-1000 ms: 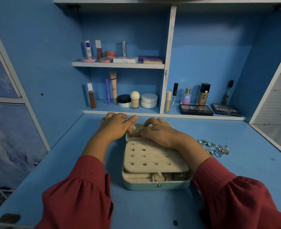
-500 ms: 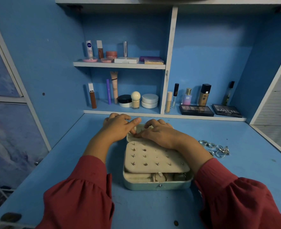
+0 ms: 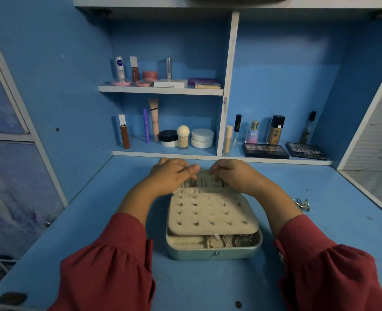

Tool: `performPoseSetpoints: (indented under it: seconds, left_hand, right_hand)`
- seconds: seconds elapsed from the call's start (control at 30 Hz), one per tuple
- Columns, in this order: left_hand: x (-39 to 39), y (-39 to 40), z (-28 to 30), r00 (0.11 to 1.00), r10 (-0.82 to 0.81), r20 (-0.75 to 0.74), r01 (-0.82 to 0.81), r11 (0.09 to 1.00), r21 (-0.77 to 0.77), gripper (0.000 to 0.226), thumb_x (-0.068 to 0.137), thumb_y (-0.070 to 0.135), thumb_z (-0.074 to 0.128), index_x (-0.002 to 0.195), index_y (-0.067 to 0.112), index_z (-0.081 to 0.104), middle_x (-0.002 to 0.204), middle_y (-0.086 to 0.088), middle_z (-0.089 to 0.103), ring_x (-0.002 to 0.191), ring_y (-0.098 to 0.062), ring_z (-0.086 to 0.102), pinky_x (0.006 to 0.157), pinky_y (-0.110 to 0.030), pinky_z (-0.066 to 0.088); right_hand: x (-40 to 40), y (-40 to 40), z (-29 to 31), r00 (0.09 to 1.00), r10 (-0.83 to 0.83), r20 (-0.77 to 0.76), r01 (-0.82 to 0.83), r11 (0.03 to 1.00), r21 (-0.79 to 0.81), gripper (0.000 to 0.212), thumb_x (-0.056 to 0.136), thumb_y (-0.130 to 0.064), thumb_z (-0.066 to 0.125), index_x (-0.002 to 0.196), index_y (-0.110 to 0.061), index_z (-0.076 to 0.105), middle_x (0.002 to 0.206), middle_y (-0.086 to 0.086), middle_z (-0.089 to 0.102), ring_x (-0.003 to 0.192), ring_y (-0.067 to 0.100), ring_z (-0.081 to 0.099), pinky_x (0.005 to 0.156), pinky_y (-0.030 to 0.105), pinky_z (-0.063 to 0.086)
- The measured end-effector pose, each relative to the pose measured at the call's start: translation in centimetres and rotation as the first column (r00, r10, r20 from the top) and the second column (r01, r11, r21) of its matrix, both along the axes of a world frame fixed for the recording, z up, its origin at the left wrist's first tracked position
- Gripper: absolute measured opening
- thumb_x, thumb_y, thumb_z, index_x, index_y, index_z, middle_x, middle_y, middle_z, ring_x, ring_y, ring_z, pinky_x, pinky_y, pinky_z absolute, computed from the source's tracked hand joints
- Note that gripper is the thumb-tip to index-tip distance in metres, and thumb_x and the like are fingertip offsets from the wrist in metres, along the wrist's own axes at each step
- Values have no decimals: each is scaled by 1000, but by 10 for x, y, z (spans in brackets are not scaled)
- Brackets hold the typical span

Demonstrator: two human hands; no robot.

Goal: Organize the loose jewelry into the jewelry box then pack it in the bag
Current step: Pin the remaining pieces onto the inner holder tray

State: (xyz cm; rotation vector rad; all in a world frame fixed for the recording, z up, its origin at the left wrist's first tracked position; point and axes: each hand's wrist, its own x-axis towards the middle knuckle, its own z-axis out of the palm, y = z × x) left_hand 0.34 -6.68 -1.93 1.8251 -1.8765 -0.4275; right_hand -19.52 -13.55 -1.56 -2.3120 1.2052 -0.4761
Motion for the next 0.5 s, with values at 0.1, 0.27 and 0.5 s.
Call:
performPoseSetpoints:
  seconds: [0.1, 0.27, 0.5]
  left_hand:
    - [-1, -1, -2, 993, -19, 119, 13, 998, 57, 41, 91, 61, 41, 101, 36, 72, 139, 12, 45, 133, -15, 25, 112, -36, 21]
    - [-7, -2, -4, 999, -15, 43, 13, 999, 41, 18, 85, 45, 65, 89, 29, 70, 132, 7, 48, 131, -15, 26, 110, -31, 22]
    - [-12, -9, -7, 998, -20, 62, 17, 999, 51, 15, 88, 35, 65, 82, 21, 68, 123, 3, 50, 125, -18, 31, 110, -32, 25]
  right_hand:
    - [-1, -1, -3, 982, 63, -176, -74, 995, -60, 16, 95, -34, 49, 97, -33, 65, 99, -9, 66, 98, 14, 55, 95, 36, 40]
    - [7, 3, -6, 959, 92, -267, -142, 975, -174, 15, 89, -48, 58, 86, -34, 62, 100, -7, 61, 101, 18, 48, 88, 35, 36]
    - [13, 3, -6, 934, 70, -350, -153, 965, -215, 27, 96, -42, 49, 104, -25, 68, 109, 2, 57, 105, 21, 41, 83, 31, 28]
